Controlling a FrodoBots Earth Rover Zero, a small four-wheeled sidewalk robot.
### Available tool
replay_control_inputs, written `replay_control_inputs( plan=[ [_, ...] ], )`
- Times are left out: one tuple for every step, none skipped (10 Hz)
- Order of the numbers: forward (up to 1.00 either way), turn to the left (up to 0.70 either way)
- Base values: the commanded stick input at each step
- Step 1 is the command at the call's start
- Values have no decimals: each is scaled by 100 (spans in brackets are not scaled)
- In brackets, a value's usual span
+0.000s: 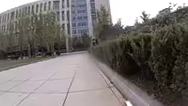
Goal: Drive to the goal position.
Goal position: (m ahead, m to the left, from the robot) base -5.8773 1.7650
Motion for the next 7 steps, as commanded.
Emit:
replay_control_inputs(
  plan=[
    [0,0],
    [0,0],
    [1,0],
    [4,0],
    [4,0],
    [4,0],
    [4,0]
  ],
)
